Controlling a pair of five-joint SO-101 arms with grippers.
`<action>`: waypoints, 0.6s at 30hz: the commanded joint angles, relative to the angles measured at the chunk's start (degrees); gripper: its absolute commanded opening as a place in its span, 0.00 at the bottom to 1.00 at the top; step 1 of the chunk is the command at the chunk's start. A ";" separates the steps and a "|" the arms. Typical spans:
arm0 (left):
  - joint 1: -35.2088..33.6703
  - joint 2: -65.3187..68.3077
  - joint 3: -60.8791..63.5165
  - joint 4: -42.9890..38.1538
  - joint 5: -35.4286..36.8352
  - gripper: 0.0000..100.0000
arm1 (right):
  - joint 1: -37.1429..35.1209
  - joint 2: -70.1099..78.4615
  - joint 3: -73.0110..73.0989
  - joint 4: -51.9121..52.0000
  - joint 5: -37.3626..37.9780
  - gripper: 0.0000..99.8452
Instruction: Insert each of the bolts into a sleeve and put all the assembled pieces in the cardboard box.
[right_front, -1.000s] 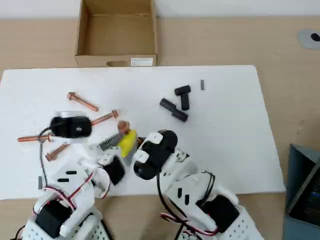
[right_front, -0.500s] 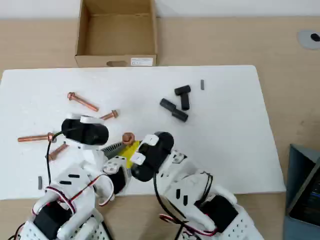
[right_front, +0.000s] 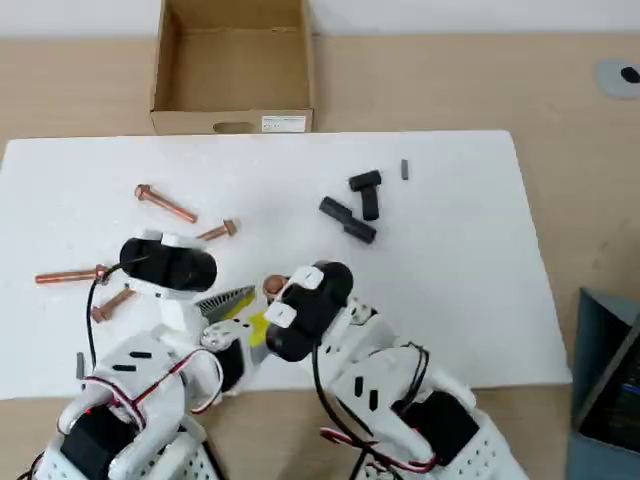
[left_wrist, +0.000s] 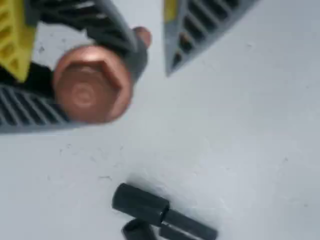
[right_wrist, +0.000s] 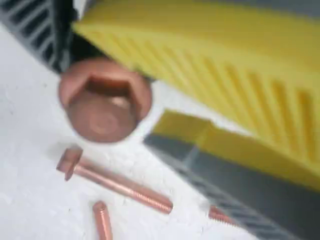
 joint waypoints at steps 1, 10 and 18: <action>-2.02 0.13 -6.24 0.09 -1.14 0.20 | -0.22 -6.11 -2.86 -1.85 -0.09 0.01; -12.04 0.04 -15.12 -0.18 -3.96 0.00 | 0.57 -5.85 -2.86 -1.41 -0.18 0.01; -32.88 -0.04 -6.07 -0.09 -17.41 0.00 | 14.64 -4.26 -3.56 3.43 -6.77 0.01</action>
